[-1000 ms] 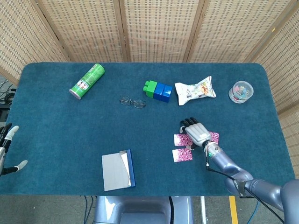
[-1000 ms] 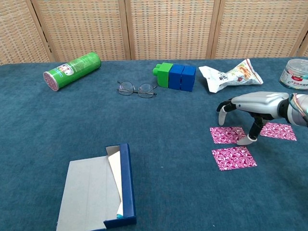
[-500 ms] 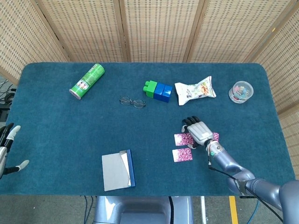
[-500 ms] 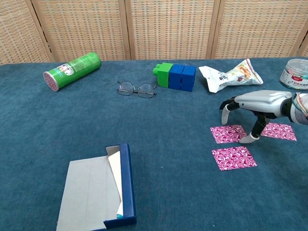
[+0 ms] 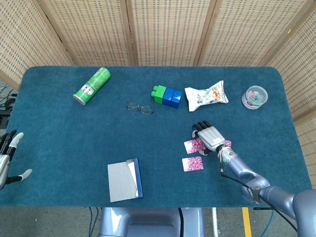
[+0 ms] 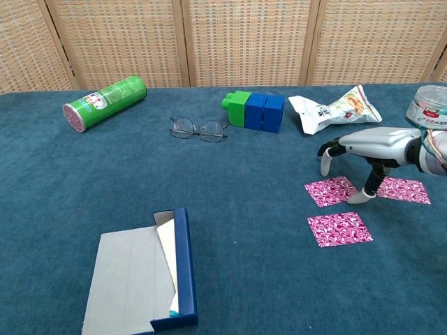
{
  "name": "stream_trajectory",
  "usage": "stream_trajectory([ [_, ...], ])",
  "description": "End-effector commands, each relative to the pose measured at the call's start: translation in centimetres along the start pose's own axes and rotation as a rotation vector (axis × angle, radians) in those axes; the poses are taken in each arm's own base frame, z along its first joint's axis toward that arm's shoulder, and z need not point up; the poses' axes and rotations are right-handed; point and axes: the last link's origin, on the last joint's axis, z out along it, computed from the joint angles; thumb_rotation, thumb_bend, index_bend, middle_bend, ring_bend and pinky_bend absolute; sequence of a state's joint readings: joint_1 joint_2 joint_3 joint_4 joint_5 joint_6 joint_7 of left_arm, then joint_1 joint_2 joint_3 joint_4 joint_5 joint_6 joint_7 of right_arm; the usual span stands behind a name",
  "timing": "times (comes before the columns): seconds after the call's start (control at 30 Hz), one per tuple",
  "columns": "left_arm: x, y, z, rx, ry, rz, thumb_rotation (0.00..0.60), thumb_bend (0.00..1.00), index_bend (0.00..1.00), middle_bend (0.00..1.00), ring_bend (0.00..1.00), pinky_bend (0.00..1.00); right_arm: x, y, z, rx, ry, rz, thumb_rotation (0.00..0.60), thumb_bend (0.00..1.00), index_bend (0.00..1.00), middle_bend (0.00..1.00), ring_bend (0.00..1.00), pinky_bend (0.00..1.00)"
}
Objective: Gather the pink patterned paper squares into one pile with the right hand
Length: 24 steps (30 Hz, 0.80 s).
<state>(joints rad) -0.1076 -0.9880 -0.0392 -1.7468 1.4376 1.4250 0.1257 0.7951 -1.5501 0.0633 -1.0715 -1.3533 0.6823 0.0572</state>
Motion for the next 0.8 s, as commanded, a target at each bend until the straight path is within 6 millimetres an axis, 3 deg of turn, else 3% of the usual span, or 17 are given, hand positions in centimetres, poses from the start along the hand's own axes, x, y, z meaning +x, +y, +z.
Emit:
stream_trajectory([
  [0.03,-0.01,-0.01,0.05,0.000,0.000,-0.001,0.552,0.06,0.00,0.00,0.00,0.00,-0.09,-0.02,-0.10,0.001,-0.004,0.002,0.600,0.26,0.31,0.12,0.00,0.00],
  [0.8,-0.15,-0.16,-0.08,0.004,-0.002,-0.003,0.552,0.06,0.00,0.00,0.00,0.00,-0.30,0.07,-0.09,-0.007,-0.014,0.006,0.600,0.26,0.34,0.14,0.00,0.00],
])
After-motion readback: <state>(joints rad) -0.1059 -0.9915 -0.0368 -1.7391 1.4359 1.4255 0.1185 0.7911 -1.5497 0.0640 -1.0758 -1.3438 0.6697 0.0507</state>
